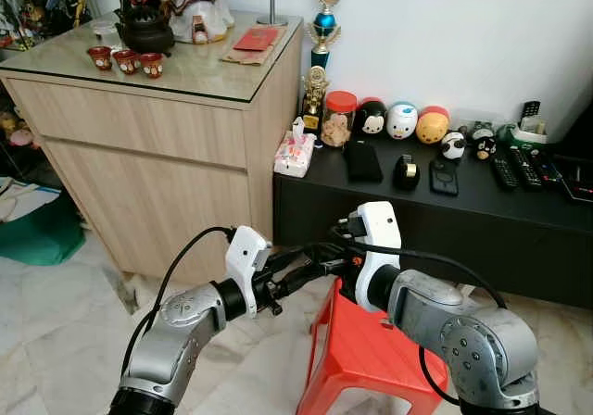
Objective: Hang keys on a hook
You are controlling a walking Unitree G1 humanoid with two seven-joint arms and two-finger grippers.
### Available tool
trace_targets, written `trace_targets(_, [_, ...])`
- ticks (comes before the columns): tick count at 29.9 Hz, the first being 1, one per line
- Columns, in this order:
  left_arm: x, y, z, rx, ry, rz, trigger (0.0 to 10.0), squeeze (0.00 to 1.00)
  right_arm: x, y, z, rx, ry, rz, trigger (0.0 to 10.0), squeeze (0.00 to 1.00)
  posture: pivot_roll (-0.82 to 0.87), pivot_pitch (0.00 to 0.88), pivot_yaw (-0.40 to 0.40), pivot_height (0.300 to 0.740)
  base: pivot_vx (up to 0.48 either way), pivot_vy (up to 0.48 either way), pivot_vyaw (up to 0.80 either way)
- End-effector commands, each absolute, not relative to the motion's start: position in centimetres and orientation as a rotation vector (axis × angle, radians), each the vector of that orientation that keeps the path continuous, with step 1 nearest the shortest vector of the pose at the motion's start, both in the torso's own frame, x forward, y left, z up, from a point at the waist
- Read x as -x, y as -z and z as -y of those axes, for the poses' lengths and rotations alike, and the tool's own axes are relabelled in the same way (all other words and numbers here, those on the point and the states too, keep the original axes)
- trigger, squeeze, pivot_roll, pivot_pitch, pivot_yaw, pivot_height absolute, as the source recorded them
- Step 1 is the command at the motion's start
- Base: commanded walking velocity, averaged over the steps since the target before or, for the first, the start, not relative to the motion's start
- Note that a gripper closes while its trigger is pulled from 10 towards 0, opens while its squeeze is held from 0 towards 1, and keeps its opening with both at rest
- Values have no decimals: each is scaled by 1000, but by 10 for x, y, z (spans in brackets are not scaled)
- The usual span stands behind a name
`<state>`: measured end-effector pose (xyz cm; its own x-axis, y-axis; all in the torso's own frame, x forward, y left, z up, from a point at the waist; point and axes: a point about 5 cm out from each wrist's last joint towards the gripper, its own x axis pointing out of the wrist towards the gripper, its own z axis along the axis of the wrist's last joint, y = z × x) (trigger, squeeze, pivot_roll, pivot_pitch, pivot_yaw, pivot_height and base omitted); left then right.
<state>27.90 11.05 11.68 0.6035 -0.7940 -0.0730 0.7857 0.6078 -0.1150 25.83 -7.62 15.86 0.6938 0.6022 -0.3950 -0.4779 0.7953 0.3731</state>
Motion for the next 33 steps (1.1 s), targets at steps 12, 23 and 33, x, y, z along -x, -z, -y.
trace_targets(12, [-281, -121, -112, 100, 914, -101, 0, 0, -255, -162, 79, -259, -594, -517, 10000, 0, -30, 0, -63, 740, 0, 0, 0])
trace_targets(23, [-280, -122, -112, 113, 919, -95, 0, 0, -258, -161, 86, -262, -551, -513, 10000, 0, -28, 0, -62, 740, 0, 0, 0])
trace_targets(33, [-279, -122, -112, 114, 927, -98, 0, 0, -261, -158, 93, -258, -514, -514, 10000, 0, -28, 0, -62, 740, 0, 0, 0])
